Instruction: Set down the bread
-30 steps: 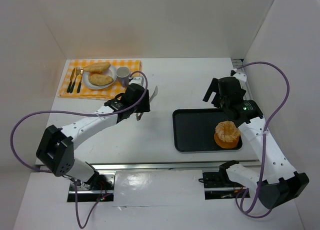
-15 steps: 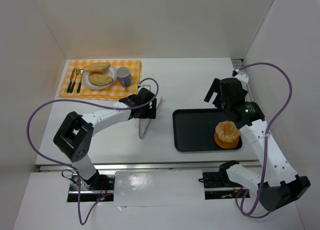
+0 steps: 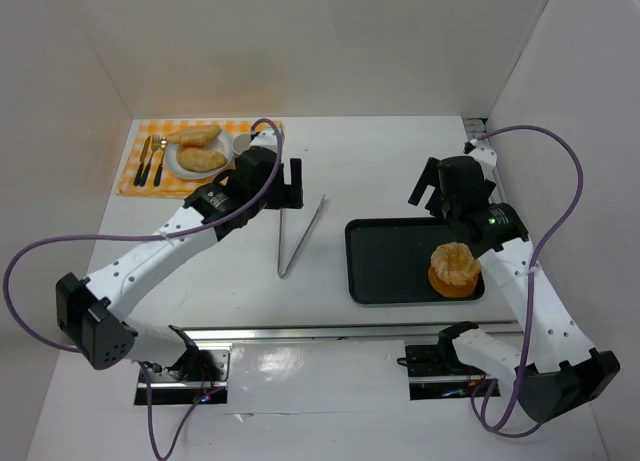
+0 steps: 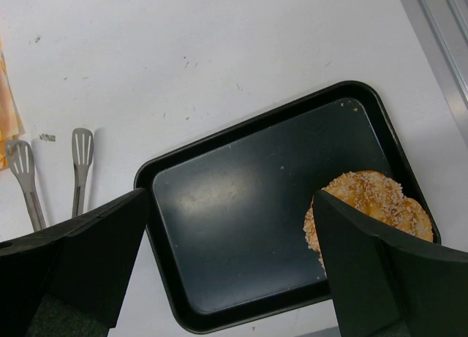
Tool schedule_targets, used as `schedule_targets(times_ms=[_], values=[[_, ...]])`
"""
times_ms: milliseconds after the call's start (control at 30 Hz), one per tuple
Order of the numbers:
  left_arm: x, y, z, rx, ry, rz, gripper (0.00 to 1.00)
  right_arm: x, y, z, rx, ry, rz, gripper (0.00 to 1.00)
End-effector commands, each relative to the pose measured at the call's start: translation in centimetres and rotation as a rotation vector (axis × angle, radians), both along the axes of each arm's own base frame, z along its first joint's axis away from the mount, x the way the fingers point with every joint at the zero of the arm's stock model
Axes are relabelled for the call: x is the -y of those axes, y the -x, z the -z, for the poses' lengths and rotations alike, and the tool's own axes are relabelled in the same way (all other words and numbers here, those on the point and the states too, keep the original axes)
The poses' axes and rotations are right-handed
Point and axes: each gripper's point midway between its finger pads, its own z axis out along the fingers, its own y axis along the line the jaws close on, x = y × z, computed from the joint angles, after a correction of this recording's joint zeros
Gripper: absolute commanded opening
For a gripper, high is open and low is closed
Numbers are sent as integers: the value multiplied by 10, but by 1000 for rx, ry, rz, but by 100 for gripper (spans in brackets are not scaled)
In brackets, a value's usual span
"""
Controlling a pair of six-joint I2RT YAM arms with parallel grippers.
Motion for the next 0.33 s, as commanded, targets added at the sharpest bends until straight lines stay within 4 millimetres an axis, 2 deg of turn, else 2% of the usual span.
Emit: schedule_targets(times_ms=[0, 33, 67, 100, 300], values=[[-9, 4, -12, 67, -10, 3, 97, 3, -2, -4, 12, 9, 8, 100], [-11, 6, -8, 67, -10, 3, 97, 3, -2, -7, 20, 7, 8, 100], [-11, 6, -13, 84, -6, 7, 97, 3, -2, -7, 20, 7, 8, 100], [-10, 8, -7, 69, -10, 16, 98, 3, -2, -7, 20, 7, 8, 100], [-14, 7, 1, 44, 4, 0, 98, 3, -2, -7, 20, 7, 8, 100]])
